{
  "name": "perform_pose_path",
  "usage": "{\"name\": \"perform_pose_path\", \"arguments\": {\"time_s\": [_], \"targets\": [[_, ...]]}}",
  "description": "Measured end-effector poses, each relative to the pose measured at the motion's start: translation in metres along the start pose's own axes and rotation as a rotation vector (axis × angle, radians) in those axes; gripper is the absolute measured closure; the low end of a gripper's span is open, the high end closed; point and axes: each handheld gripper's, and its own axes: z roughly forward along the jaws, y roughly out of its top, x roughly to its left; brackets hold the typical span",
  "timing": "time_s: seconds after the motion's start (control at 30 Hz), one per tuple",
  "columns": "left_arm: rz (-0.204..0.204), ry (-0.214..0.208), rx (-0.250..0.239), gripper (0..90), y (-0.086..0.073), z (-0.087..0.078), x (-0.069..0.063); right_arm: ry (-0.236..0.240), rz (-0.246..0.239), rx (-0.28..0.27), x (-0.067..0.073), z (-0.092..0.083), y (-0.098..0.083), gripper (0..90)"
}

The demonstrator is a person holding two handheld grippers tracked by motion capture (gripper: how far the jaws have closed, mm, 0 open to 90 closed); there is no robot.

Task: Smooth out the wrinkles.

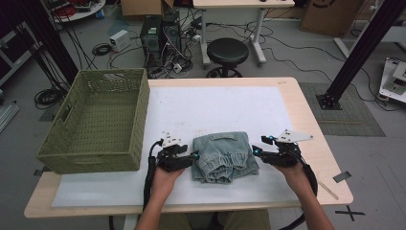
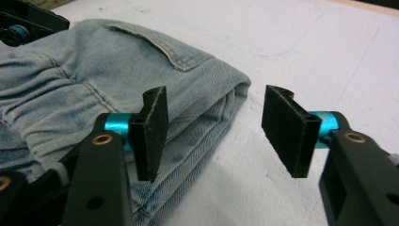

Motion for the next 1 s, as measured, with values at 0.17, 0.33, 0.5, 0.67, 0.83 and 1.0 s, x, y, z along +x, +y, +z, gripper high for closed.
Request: {"name": "perform_pose_path", "arguments": {"time_s": [0.17, 0.33, 0.5, 0.67, 0.83, 1.0], "targets": [[-0.018, -0.005, 0.035, 52.0, 0.001, 0.002, 0.000, -0.006, -0.008, 0.073, 0.003, 0.008, -0.002, 53.6], [-0.037, -0.003, 0.025, 55.7, 0.001, 0.000, -0.003, 0.006, 0.000, 0.165, 0.007, 0.022, -0.006, 57.9], [-0.028, -0.020, 0.007, 57.8, -0.004, -0.008, 0.001, 0.018, -0.016, 0.195, 0.012, 0.028, -0.007, 59.6], [0.005, -0.033, 0.044, 68.5, -0.006, -0.004, -0.002, 0.015, -0.011, 0.196, 0.012, 0.028, -0.006, 59.6], [0.041, -0.006, 0.085, 64.9, -0.006, 0.006, -0.007, 0.016, -0.014, 0.205, 0.013, 0.030, -0.007, 58.3], [0.053, 0.035, 0.096, 67.3, -0.003, 0.013, -0.014, 0.004, -0.027, 0.222, 0.015, 0.033, -0.008, 58.6]]}}
